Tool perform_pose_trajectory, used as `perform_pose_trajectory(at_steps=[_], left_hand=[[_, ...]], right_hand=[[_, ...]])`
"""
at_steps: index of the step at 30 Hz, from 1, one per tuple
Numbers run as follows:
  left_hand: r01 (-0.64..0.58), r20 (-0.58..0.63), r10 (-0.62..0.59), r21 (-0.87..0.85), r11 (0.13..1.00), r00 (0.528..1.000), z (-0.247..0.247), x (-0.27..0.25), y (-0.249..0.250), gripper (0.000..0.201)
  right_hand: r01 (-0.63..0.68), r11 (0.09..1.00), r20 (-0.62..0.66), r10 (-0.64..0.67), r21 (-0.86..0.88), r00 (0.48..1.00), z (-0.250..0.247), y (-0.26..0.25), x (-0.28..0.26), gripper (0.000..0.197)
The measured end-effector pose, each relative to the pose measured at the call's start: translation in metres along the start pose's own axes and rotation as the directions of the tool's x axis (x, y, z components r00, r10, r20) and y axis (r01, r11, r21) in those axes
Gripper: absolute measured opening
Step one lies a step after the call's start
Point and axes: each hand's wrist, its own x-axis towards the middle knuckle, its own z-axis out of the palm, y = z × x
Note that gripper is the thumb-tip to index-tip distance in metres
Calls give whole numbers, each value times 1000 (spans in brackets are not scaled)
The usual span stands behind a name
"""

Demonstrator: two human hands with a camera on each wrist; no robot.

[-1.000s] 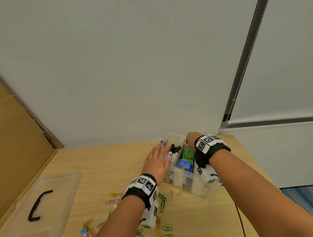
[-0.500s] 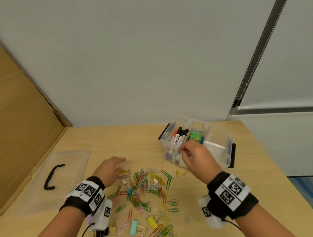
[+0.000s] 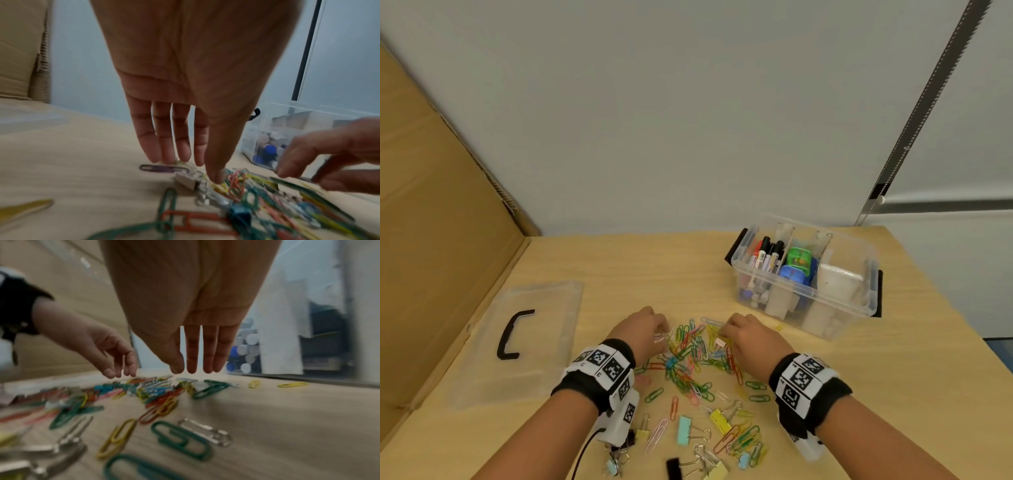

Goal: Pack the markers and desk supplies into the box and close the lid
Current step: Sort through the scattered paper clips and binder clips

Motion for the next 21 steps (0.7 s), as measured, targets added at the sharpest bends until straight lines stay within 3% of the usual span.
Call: perform_pose_trajectory(at_steps=[6,10,15,17,19,20,21], left_hand=[[19,-12,-20,-40,999,1000,5,-1,-2,14],[1,-30,-4,-78,997,1000,5,-4,-7,12],[6,-99,-49,-394,919,994,0,-16,-16,21],[-25,-100,-23,-456,890,995,0,-21,-17,17],[-59,-86,21,-460,886,996,0,-24,-14,17],[-69,-82,35,-468,881,996,1,-24,-11,19],[-75,-77,43,-483,872,996,1,-25,-8,20]], right_hand=[[12,996,58,-6,-90,998,6,-15,16,42],[-29,1000,26,29,-8,999,11,-12,21,35],[-48,999,-52,49,16,997,12,-6,9,21],[-83,989,-75,93,125,993,12,-4,5,21],[-168,888,-110,235,427,966,10,-2,1,14],[-194,766,-95,315,613,944,8,-2,-1,10],[-190,574,-44,368,796,929,6,-2,-3,5]])
